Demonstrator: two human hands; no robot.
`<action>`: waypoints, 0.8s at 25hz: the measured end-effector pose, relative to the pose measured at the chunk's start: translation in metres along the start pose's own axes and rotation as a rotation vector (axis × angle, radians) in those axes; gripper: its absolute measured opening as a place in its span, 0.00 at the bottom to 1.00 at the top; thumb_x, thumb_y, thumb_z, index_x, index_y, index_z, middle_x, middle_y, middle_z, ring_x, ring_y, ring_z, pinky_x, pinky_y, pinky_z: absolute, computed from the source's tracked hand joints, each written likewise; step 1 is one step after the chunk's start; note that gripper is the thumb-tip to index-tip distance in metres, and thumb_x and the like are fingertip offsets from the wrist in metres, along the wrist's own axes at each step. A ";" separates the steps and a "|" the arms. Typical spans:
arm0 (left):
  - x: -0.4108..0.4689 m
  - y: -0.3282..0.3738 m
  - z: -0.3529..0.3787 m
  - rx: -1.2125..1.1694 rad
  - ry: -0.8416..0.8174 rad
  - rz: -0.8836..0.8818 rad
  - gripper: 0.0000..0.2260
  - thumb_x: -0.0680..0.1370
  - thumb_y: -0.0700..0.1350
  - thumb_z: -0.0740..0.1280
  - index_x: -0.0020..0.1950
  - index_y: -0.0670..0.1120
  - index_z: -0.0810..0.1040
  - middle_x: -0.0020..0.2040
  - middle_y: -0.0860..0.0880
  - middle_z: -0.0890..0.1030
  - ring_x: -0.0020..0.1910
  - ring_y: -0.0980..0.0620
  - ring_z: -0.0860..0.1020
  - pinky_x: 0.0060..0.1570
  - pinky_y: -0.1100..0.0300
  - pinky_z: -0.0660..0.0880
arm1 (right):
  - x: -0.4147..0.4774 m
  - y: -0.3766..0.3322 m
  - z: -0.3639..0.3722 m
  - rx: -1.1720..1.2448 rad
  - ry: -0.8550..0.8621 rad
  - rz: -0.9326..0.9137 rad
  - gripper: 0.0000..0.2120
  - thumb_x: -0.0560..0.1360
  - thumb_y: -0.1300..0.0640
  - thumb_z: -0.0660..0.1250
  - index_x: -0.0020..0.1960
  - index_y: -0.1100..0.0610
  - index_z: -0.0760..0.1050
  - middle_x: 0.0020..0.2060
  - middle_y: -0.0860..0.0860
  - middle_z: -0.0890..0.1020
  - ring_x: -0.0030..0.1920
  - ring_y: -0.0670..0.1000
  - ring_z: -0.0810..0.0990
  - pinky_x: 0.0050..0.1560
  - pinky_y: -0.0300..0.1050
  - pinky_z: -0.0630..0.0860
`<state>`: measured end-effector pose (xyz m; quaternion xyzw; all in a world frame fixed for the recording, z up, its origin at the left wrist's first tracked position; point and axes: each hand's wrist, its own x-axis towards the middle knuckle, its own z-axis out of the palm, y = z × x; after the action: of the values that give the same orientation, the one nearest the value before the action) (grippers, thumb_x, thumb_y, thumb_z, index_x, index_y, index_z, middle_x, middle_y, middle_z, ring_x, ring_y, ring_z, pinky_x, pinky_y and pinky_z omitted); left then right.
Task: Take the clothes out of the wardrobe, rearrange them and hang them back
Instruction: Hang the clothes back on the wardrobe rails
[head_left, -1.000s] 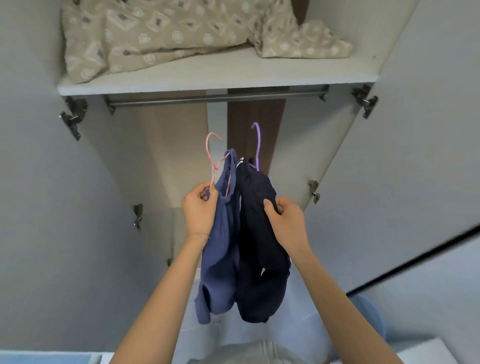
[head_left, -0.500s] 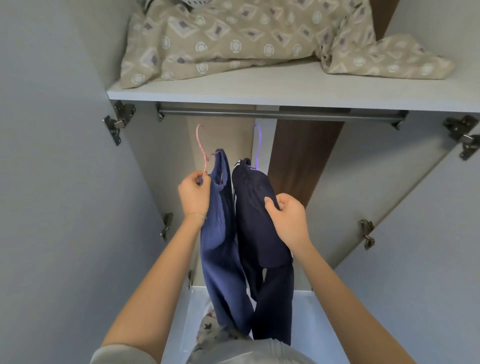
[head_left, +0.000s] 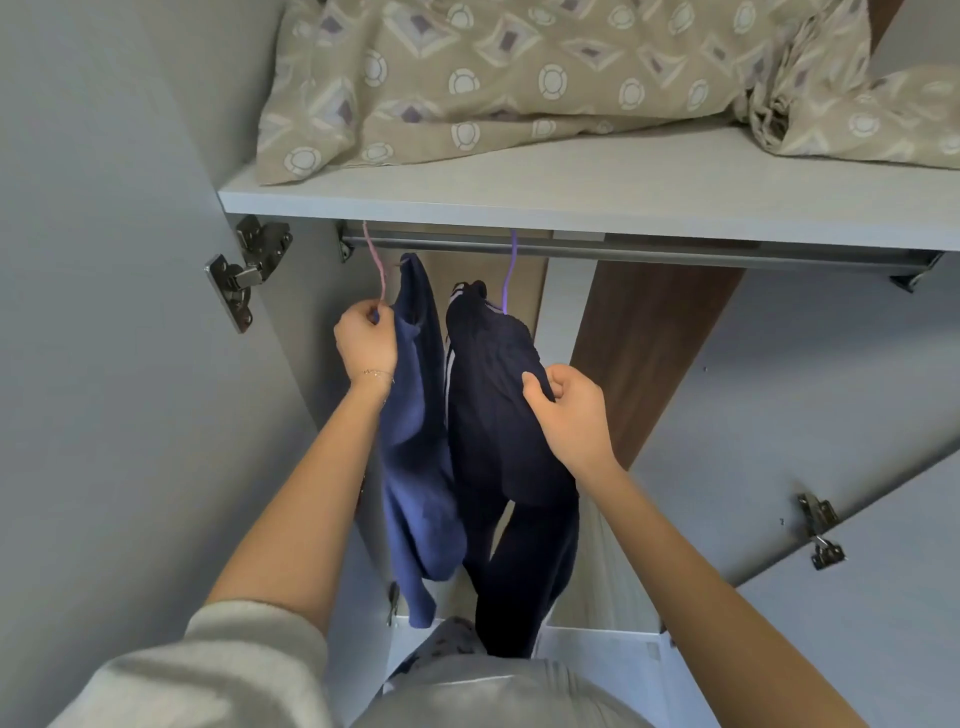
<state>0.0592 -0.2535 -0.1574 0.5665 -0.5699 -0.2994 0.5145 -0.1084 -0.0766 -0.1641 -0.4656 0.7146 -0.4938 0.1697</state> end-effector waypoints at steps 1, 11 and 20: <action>0.006 -0.007 0.002 0.027 -0.001 -0.013 0.12 0.76 0.37 0.60 0.33 0.37 0.72 0.30 0.47 0.68 0.30 0.53 0.63 0.33 0.59 0.63 | 0.004 0.001 0.004 -0.001 0.001 -0.010 0.19 0.78 0.52 0.64 0.39 0.67 0.68 0.32 0.62 0.72 0.31 0.49 0.68 0.34 0.42 0.68; 0.024 -0.036 0.006 0.187 0.050 -0.007 0.14 0.79 0.38 0.58 0.33 0.40 0.68 0.31 0.39 0.72 0.30 0.46 0.67 0.34 0.54 0.62 | 0.030 0.009 0.028 -0.062 -0.066 -0.051 0.18 0.79 0.53 0.64 0.36 0.63 0.68 0.29 0.56 0.71 0.30 0.47 0.69 0.33 0.39 0.67; 0.011 -0.038 -0.003 0.348 -0.084 0.009 0.13 0.83 0.46 0.58 0.56 0.37 0.73 0.50 0.36 0.79 0.49 0.36 0.78 0.43 0.50 0.71 | 0.047 0.005 0.042 -0.061 -0.018 -0.088 0.17 0.79 0.54 0.63 0.34 0.58 0.66 0.28 0.50 0.69 0.29 0.45 0.68 0.33 0.36 0.66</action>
<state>0.0770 -0.2704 -0.1891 0.6313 -0.6366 -0.2175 0.3857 -0.1057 -0.1379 -0.1776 -0.5059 0.7065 -0.4747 0.1399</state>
